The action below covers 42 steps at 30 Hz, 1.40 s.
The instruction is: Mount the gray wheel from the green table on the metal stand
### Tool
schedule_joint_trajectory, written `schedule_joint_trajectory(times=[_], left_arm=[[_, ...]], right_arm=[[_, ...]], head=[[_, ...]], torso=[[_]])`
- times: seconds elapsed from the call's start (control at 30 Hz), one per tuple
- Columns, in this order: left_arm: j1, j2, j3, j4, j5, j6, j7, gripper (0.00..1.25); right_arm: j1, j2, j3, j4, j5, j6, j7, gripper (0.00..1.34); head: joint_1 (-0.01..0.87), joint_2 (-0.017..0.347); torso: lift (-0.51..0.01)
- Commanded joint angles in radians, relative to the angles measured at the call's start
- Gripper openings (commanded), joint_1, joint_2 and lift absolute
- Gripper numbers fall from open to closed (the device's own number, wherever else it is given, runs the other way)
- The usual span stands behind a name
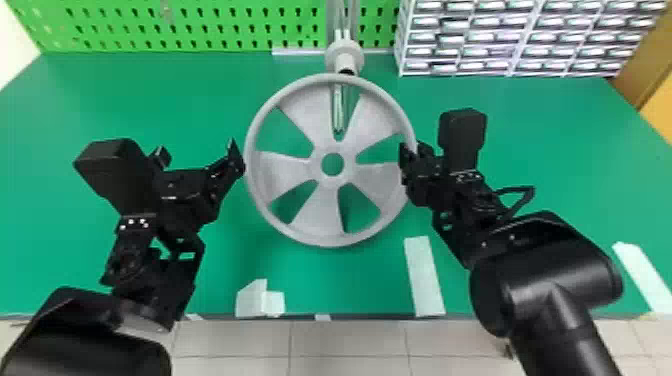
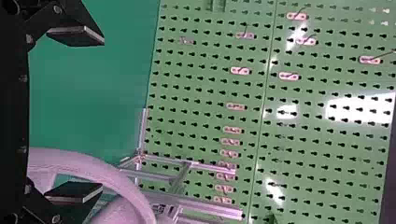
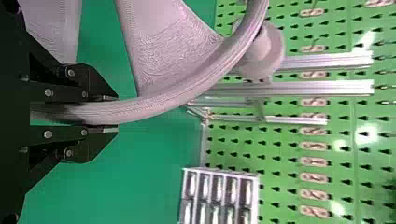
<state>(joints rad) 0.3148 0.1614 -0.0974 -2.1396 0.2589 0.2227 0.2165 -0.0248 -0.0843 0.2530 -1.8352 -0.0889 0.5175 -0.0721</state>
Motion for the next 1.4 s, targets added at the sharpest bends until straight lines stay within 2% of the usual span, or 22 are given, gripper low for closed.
schedule_joint_trajectory(times=[0.0,0.2,0.6,0.93,1.37], left_arm=[[-0.003,0.007,-0.007,0.001,0.025,0.003,0.0,1.07],[-0.003,0.029,-0.019,0.013,0.079,0.003,0.003,1.07],[0.009,0.032,-0.042,0.046,0.168,-0.034,0.003,1.07],[0.0,0.033,-0.081,0.158,0.28,-0.155,0.003,1.07],[-0.053,0.043,-0.14,0.27,0.373,-0.244,0.003,1.08]], right_arm=[[0.005,0.005,0.0,0.011,0.014,-0.056,0.0,0.02],[0.006,0.012,-0.006,0.025,0.028,-0.106,-0.002,0.02],[-0.009,0.035,-0.008,0.07,0.044,-0.208,-0.002,0.02],[-0.03,0.055,0.002,0.108,0.051,-0.283,-0.023,0.02],[-0.035,0.061,0.014,0.133,0.032,-0.34,-0.066,0.02]], head=[[0.867,0.052],[0.867,0.052],[0.867,0.052],[0.867,0.052],[0.867,0.052]], torso=[[-0.1],[-0.1],[-0.1],[-0.1],[-0.1]])
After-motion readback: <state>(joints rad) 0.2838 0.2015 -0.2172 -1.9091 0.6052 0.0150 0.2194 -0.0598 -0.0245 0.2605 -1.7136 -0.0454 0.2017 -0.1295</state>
